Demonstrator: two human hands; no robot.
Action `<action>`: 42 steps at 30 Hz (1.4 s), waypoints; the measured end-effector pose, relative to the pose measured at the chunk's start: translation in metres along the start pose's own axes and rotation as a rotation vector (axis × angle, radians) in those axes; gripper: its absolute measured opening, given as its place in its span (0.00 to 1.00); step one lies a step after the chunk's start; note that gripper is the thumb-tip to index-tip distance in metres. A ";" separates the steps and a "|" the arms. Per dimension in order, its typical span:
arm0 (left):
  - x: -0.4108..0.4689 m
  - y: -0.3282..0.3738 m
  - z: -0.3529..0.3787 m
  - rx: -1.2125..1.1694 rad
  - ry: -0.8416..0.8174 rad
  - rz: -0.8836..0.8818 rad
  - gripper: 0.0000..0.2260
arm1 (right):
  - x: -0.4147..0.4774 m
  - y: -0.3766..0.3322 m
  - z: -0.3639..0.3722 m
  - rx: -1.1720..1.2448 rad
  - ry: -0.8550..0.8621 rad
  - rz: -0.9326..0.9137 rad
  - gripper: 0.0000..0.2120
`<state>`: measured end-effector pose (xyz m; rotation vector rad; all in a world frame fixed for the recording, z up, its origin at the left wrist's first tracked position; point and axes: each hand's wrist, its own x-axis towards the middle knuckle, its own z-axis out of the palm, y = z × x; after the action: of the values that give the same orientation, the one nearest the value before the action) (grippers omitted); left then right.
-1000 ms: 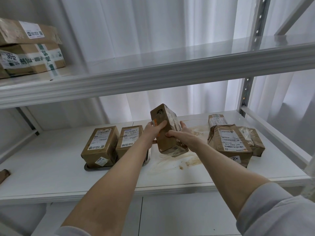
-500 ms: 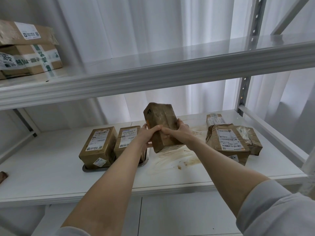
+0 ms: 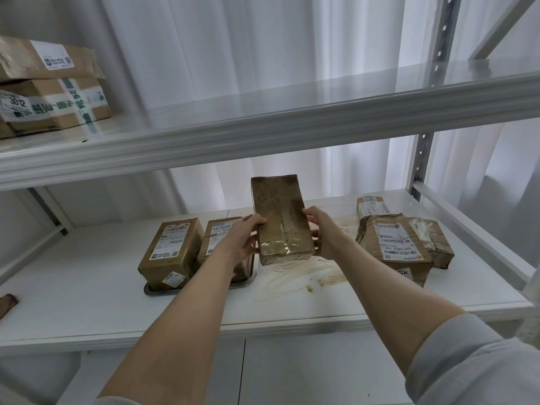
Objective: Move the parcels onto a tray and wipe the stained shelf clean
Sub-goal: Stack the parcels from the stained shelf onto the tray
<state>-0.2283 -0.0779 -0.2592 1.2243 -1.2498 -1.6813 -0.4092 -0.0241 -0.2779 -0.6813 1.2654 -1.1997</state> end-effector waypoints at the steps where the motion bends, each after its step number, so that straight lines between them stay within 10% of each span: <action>1: 0.000 0.000 0.000 -0.008 0.012 -0.003 0.02 | 0.000 0.000 -0.001 -0.008 -0.018 0.007 0.22; 8: 0.004 -0.002 0.001 -0.071 0.071 -0.008 0.06 | -0.002 -0.001 0.002 -0.075 -0.104 0.029 0.08; 26: 0.000 0.000 0.017 0.329 0.003 0.120 0.30 | -0.004 0.001 0.015 -0.118 0.100 -0.139 0.31; 33: 0.010 -0.007 0.018 0.465 0.009 0.077 0.56 | -0.003 0.002 0.013 -0.088 0.078 -0.125 0.38; 42: 0.015 -0.010 0.021 0.551 0.016 0.084 0.61 | 0.005 0.003 0.005 0.033 0.078 -0.101 0.20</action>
<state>-0.2526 -0.0824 -0.2709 1.4641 -1.7998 -1.2998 -0.4044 -0.0284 -0.2815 -0.6858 1.2856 -1.3384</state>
